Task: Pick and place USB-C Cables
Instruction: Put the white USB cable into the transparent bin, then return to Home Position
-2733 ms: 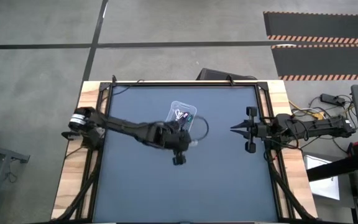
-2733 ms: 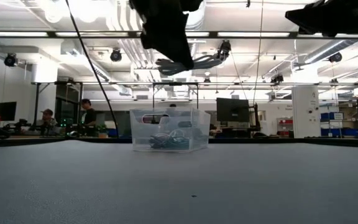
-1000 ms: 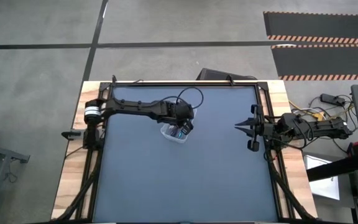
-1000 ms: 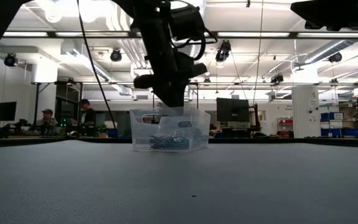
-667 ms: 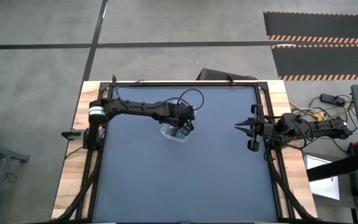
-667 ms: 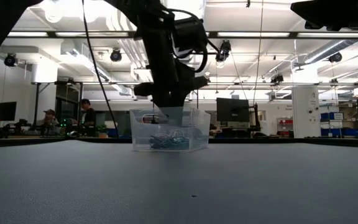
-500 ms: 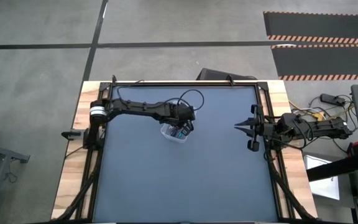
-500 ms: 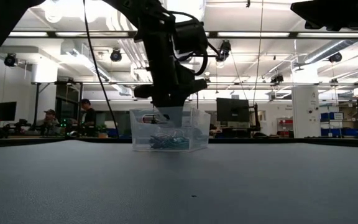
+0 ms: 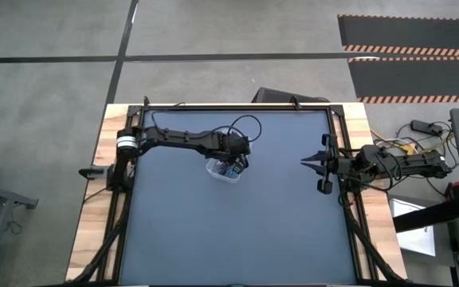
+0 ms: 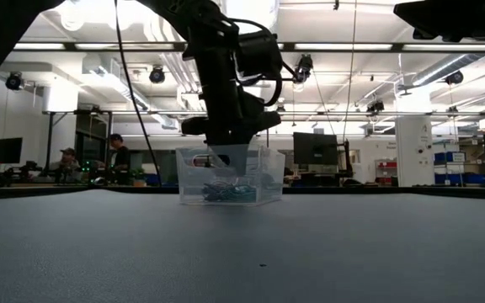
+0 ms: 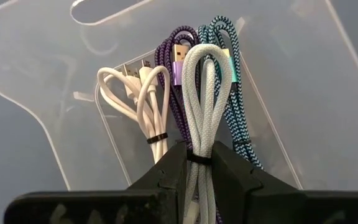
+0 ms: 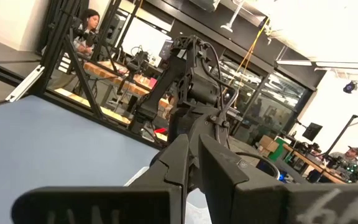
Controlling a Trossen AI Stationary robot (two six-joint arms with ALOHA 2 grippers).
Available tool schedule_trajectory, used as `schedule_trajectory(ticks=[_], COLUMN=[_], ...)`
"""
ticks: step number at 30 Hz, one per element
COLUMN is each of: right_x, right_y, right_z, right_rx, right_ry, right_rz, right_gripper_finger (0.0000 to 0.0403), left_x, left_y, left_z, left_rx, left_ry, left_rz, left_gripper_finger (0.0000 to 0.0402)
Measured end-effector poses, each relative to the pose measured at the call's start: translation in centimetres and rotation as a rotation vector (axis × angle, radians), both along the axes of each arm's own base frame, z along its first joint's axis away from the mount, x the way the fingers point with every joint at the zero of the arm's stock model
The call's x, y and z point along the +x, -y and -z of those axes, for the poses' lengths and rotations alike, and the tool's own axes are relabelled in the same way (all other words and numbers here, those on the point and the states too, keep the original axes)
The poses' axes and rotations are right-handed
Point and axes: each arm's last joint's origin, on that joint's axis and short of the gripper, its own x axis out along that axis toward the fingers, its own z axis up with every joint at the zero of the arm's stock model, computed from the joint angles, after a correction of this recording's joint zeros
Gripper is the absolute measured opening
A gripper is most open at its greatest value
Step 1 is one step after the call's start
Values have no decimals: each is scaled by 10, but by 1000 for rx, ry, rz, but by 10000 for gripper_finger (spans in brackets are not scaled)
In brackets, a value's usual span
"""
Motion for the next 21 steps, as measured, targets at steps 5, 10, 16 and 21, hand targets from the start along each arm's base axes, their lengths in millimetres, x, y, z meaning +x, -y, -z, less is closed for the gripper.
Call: schedule_trajectory(ticks=[5, 10, 16, 21], right_x=[0, 0, 0, 0], right_y=[0, 0, 0, 0], right_z=[0, 0, 0, 0], right_rx=[0, 0, 2, 1], right_ry=[0, 0, 0, -4], right_rz=[0, 0, -1, -1], right_gripper_finger=[27, 27, 27, 27], left_x=[1, 1, 1, -1], left_y=[0, 0, 0, 2], left_z=[3, 3, 3, -3], left_rx=[-2, -1, -1, 6], left_ry=[-7, -6, -6, -1], left_rz=[0, -1, 0, 21], left_gripper_finger=[58, 90, 113, 116])
